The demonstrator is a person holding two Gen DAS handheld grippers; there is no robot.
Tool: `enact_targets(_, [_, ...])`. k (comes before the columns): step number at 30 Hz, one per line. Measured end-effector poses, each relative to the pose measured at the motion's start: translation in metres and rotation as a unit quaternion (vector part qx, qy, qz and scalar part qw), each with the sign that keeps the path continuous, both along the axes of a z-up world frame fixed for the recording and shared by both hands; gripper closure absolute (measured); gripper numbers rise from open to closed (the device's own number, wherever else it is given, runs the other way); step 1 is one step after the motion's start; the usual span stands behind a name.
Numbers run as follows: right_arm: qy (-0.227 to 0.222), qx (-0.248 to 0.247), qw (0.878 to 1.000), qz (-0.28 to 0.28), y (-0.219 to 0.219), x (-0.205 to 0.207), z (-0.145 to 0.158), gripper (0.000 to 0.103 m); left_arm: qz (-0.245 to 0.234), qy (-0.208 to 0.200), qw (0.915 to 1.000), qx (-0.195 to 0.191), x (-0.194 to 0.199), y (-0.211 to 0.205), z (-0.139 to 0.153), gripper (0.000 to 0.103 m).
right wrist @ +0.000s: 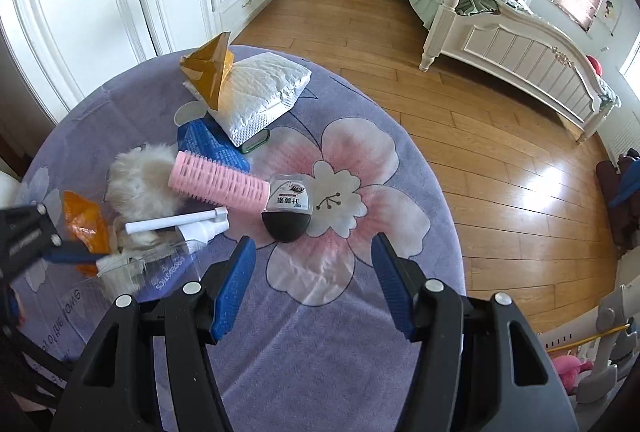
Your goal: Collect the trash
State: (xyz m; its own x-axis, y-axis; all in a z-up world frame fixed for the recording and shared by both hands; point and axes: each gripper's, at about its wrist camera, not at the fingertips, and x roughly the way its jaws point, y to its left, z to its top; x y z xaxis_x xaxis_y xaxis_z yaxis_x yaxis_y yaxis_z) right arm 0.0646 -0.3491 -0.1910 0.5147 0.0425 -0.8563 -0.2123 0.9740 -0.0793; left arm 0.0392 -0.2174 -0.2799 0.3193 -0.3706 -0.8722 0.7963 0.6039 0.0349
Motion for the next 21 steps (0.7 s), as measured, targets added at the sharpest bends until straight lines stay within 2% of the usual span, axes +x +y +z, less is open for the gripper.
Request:
enact_targets(3, [-0.001, 0.0, 1.0, 0.004, 0.0, 0.003, 0.002, 0.044, 0.014, 0.041, 0.9983, -0.04, 0.01, 0.016, 0.004, 0.068])
enact_targets(12, [0.004, 0.016, 0.999, 0.029, 0.008, 0.013, -0.005, 0.044, 0.005, 0.051, 0.9943, -0.093, -0.002, 0.078, 0.051, 0.068])
enact_targets(15, [0.007, 0.019, 0.998, 0.052, 0.021, 0.015, -0.008, 0.045, -0.002, 0.064, 0.9927, -0.102, -0.008, 0.087, 0.06, 0.068])
enact_targets(17, [0.009, 0.021, 0.997, 0.071, 0.03, 0.016, -0.009, 0.045, -0.019, 0.06, 0.9941, -0.088, -0.014, 0.091, 0.063, 0.067])
enact_targets(21, [0.013, 0.015, 0.995, 0.099, 0.046, 0.018, -0.01, 0.045, -0.018, 0.047, 0.9959, -0.075, -0.018, 0.095, 0.063, 0.066])
